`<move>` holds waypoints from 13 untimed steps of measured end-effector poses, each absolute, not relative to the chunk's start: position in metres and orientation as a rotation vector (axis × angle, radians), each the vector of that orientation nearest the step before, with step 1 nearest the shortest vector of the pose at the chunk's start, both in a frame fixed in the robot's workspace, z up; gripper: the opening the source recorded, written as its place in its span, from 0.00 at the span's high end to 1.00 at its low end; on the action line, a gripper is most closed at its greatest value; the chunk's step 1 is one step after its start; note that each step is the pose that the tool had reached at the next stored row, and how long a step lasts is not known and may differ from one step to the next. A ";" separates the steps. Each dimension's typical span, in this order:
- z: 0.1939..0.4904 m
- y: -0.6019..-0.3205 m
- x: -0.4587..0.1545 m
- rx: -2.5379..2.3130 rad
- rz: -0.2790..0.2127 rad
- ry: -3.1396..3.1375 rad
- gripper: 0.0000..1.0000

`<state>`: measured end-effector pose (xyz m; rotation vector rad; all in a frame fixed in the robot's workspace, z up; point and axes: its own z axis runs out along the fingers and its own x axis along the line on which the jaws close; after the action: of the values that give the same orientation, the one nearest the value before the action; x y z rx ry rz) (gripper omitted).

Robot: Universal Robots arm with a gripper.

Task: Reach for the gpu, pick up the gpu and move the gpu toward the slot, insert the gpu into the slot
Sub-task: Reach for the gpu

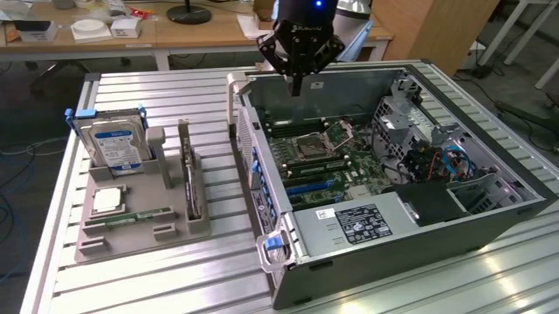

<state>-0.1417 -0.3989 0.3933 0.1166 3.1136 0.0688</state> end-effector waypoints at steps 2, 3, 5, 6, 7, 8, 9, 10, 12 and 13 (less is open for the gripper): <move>0.393 -0.399 -0.145 0.117 0.069 3.114 0.90; 0.393 -0.399 -0.147 0.117 0.069 3.114 0.90; 0.393 -0.399 -0.151 0.117 0.069 3.114 0.90; 0.393 -0.399 -0.153 0.117 0.069 3.114 0.90; 0.393 -0.399 -0.154 0.116 0.069 3.114 0.90; 0.393 -0.399 -0.156 0.116 0.069 3.114 0.90; 0.393 -0.399 -0.158 0.117 0.069 3.114 0.90; 0.393 -0.399 -0.160 0.117 0.069 3.114 0.90; 0.393 -0.399 -0.163 0.117 0.069 3.114 0.90; 0.393 -0.399 -0.165 0.117 0.069 3.114 0.90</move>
<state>-0.1647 -0.3988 0.3933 0.1167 3.1137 0.0689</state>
